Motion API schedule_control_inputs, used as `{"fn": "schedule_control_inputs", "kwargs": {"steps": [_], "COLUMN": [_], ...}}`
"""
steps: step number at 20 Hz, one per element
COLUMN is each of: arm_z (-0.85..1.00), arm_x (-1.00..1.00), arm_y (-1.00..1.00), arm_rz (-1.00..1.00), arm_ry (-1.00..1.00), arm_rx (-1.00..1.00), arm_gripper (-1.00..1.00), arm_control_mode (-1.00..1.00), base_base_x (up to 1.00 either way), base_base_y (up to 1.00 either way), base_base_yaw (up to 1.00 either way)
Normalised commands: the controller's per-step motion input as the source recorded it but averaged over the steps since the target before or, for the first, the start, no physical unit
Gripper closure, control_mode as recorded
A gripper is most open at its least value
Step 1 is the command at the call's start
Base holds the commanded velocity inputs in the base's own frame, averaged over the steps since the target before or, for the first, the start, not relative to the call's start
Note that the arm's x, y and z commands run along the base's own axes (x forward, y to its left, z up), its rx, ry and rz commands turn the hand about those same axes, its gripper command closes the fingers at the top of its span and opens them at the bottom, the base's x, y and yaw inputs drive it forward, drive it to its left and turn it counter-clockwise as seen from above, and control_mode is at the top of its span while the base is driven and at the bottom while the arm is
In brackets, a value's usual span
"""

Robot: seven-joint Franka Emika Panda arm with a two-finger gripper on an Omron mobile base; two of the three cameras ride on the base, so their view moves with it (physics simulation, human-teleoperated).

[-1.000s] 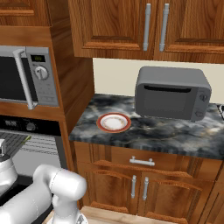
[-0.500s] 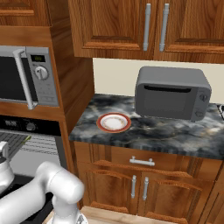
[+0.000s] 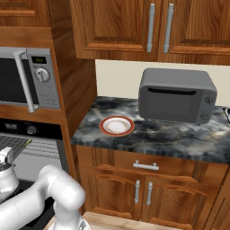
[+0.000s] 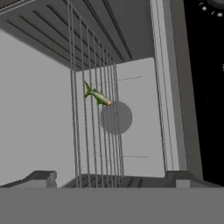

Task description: Take the fish from the oven and place it on the plate on the counter.

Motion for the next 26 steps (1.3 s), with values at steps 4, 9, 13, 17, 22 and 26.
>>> {"fn": "schedule_control_inputs", "kwargs": {"steps": [4, 9, 13, 17, 22, 26], "arm_z": [-0.08, 0.00, -0.02, -0.03, -0.24, -0.38], "arm_x": [0.22, 0.26, 0.30, 0.28, 0.01, 0.00], "arm_y": [0.00, 0.00, 0.00, 0.00, 0.02, 0.01], "arm_rz": [0.00, 0.00, -0.01, 0.00, 0.00, 0.00], "arm_ry": [0.00, 0.00, 0.00, 0.00, 0.00, 0.00], "arm_rx": [-0.01, -0.01, -0.02, -0.02, -0.04, -0.07], "arm_gripper": [-1.00, -1.00, -1.00, -1.00, -1.00, -1.00], "arm_control_mode": [-1.00, -1.00, -1.00, -1.00, -1.00, -1.00], "base_base_x": [0.00, 0.00, 0.00, 0.00, 0.00, 0.00], "base_base_y": [0.00, 0.00, 0.00, 0.00, 0.00, 0.00], "base_base_yaw": [0.00, 0.00, 0.00, 0.00, 0.00, 0.00]}}
